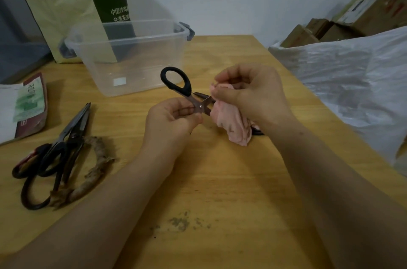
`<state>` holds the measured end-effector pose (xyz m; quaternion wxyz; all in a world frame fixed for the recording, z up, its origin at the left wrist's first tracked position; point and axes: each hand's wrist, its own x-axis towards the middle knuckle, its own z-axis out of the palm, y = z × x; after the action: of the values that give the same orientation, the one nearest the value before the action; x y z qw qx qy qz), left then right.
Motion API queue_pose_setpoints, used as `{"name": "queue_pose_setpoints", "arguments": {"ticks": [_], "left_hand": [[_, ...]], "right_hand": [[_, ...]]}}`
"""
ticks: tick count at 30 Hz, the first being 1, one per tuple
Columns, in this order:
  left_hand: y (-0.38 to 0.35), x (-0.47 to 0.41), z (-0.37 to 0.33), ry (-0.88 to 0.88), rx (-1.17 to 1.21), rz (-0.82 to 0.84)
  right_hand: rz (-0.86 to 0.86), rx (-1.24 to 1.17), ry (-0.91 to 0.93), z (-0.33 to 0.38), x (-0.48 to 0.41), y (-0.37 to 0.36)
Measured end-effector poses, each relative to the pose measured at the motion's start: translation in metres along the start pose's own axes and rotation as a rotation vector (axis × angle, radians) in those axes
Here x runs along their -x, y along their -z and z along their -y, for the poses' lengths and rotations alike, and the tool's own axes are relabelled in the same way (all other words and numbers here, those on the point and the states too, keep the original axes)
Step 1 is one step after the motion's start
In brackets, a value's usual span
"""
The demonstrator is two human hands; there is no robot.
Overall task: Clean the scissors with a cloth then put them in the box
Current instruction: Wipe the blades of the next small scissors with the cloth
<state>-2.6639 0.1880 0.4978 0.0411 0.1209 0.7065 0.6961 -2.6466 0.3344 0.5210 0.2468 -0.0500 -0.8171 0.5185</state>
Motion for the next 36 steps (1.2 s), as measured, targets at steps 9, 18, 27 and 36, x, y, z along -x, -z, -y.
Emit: {"name": "queue_pose_setpoints", "arguments": {"ticks": [9, 18, 27, 36], "left_hand": [[0.001, -0.001, 0.004, 0.066, 0.051, -0.049], [0.004, -0.005, 0.000, 0.091, 0.141, -0.134], [0.002, -0.005, 0.000, 0.087, 0.114, -0.124], [0.007, -0.008, 0.000, 0.120, 0.170, -0.205]], "right_hand": [[0.139, 0.135, 0.056, -0.006, 0.005, -0.013], [0.046, 0.279, -0.005, -0.003, 0.006, -0.008], [0.116, 0.094, 0.142, -0.007, 0.010, -0.027], [0.017, 0.277, 0.029, -0.010, 0.002, -0.009]]}}
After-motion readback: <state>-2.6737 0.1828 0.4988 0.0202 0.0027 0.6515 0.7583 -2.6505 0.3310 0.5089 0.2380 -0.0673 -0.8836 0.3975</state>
